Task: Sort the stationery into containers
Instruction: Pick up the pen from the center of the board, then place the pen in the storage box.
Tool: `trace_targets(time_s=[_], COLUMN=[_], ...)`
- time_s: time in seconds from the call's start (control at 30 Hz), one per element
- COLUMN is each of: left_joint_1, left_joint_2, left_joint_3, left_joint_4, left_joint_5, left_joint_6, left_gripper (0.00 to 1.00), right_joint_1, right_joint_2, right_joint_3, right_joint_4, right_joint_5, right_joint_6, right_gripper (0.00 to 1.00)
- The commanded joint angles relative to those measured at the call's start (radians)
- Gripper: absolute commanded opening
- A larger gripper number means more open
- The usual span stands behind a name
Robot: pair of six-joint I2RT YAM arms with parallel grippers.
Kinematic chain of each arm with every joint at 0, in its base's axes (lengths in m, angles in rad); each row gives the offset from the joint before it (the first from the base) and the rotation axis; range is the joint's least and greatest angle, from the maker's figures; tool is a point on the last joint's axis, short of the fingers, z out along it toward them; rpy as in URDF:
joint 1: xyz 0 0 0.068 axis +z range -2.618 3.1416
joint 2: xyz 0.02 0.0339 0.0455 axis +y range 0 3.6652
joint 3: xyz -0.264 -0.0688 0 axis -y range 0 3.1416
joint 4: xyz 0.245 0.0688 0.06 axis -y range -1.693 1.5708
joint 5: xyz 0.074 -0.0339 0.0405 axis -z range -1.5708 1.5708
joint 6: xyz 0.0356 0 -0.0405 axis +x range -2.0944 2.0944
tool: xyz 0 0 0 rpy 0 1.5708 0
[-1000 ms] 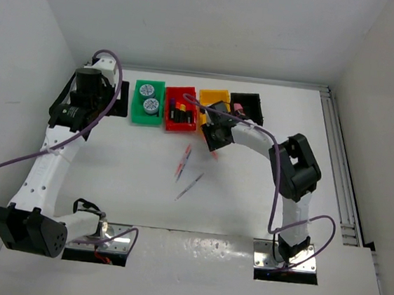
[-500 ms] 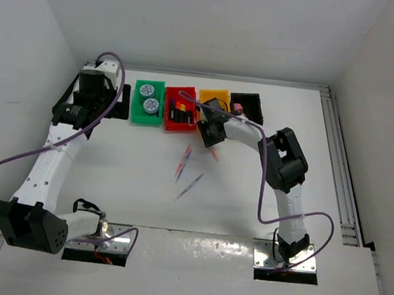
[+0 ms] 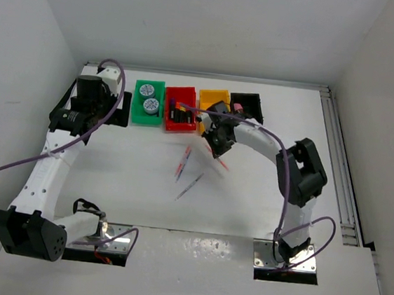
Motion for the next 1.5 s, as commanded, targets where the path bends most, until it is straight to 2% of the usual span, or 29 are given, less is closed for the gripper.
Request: trace_targets(time_s=[0.0, 0.13, 0.23, 0.33, 0.53, 0.93, 1.13, 1.3, 1.37, 1.4, 1.43, 1.47], left_joint_1=[0.014, 0.014, 0.014, 0.014, 0.017, 0.025, 0.028, 0.036, 0.036, 0.036, 0.034, 0.036], left_joint_2=[-0.040, -0.033, -0.023, -0.003, 0.007, 0.018, 0.021, 0.033, 0.043, 0.044, 0.049, 0.049], left_joint_3=[-0.014, -0.010, -0.011, 0.001, 0.006, -0.003, -0.007, -0.007, -0.005, 0.003, 0.004, 0.009], left_joint_4=[0.035, 0.041, 0.056, 0.052, 0.032, 0.032, 0.032, 0.032, 0.027, 0.027, 0.022, 0.021], left_joint_5=[0.097, 0.129, 0.131, 0.134, 0.118, 0.112, 0.109, 0.112, 0.114, 0.114, 0.112, 0.109], left_joint_6=[0.035, 0.026, 0.026, 0.022, 0.023, 0.031, 0.040, 0.042, 0.038, 0.040, 0.040, 0.038], left_gripper=[1.00, 1.00, 1.00, 1.00, 1.00, 1.00, 1.00, 1.00, 1.00, 1.00, 1.00, 1.00], right_joint_1=[0.005, -0.041, -0.074, -0.102, -0.168, -0.191, -0.188, -0.186, -0.190, -0.190, -0.190, -0.190], right_joint_2=[-0.154, -0.188, -0.175, -0.113, 0.044, 0.141, 0.193, 0.199, 0.199, 0.199, 0.196, 0.185], right_joint_3=[0.030, 0.106, 0.136, 0.175, 0.312, 0.265, 0.300, 0.252, 0.235, 0.237, 0.237, 0.238], right_joint_4=[-0.080, -0.053, 0.077, 0.182, 0.318, 0.599, 0.594, 0.636, 0.644, 0.637, 0.636, 0.627], right_joint_5=[-0.057, -0.067, -0.048, -0.054, -0.092, -0.152, -0.156, -0.141, -0.130, -0.118, -0.110, -0.107], right_joint_6=[-0.134, -0.100, -0.085, -0.114, -0.063, -0.011, -0.036, -0.155, -0.163, -0.161, -0.154, -0.140], right_gripper=[0.00, 0.00, 0.00, 0.00, 0.00, 0.00, 0.00, 0.00, 0.10, 0.20, 0.38, 0.46])
